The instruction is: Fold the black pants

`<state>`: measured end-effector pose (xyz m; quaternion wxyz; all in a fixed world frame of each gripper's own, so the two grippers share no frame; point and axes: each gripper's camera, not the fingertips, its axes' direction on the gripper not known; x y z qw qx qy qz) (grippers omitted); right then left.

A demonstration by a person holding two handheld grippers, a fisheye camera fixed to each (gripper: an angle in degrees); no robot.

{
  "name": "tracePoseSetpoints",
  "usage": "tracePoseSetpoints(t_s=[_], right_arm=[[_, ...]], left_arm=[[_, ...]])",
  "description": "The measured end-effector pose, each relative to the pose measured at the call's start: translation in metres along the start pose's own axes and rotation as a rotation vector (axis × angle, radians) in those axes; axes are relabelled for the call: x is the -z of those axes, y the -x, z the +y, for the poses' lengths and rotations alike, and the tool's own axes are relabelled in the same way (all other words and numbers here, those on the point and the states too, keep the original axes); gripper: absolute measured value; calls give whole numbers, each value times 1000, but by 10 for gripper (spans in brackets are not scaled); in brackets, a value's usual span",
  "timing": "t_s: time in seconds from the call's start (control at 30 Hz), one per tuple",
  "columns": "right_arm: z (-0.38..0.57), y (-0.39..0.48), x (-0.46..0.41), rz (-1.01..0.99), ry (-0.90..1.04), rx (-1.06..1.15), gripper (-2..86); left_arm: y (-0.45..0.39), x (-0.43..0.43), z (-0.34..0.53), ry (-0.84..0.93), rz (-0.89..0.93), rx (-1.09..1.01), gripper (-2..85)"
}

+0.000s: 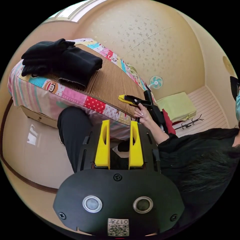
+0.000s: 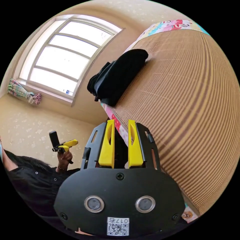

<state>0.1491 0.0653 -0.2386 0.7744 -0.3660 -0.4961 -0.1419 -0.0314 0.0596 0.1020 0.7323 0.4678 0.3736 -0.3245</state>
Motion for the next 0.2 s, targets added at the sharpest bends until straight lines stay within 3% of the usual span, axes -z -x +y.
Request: tracePoseSetpoints(t_s=[0.2], right_arm=[[248,-54,203,309,-280,-471,108]], left_arm=[[-51,-57,-52,86,41,-199,119]])
